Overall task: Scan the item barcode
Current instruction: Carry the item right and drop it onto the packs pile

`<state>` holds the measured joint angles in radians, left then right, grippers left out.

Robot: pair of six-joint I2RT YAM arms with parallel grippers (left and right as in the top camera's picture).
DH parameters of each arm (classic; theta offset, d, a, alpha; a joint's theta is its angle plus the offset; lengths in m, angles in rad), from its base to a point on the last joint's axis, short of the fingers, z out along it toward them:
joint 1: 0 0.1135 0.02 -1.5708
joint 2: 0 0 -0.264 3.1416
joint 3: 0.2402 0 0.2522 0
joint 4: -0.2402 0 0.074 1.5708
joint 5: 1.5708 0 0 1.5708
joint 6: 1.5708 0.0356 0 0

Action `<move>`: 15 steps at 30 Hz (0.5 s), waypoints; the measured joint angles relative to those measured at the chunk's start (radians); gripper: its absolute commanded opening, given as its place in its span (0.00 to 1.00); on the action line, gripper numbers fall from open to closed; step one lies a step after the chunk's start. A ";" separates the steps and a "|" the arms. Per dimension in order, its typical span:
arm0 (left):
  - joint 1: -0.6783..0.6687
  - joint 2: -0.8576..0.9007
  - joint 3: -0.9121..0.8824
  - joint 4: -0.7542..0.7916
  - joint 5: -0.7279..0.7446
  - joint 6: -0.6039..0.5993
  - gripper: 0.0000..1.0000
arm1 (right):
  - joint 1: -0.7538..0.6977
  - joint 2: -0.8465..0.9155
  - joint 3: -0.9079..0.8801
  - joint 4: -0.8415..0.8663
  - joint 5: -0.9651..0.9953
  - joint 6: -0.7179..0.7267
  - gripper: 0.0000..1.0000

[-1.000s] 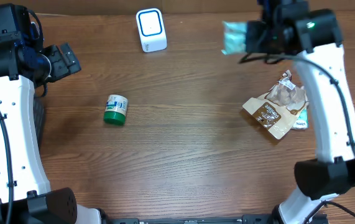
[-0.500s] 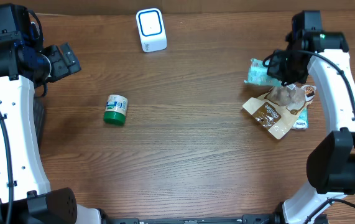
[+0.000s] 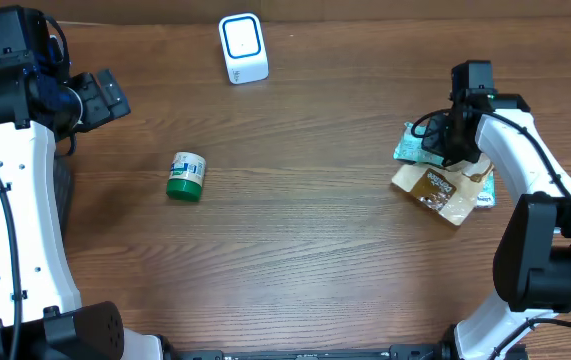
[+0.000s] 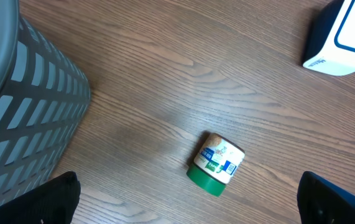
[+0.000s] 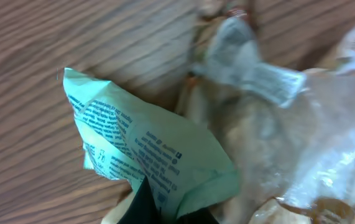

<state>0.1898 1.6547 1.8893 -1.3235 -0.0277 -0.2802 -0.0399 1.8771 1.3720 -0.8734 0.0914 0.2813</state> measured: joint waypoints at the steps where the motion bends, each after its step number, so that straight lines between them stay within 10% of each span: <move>1: 0.000 0.000 0.000 0.000 0.000 0.000 1.00 | -0.001 0.000 -0.001 -0.001 0.010 0.005 0.11; 7: 0.000 0.000 0.000 0.000 0.000 0.000 0.99 | -0.012 0.000 -0.003 -0.006 0.047 0.017 0.15; 15: 0.000 0.000 0.000 0.000 0.000 0.000 0.99 | -0.013 0.000 -0.005 -0.039 0.067 0.035 0.51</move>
<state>0.1898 1.6547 1.8893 -1.3239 -0.0273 -0.2806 -0.0525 1.8771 1.3674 -0.9123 0.1581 0.3164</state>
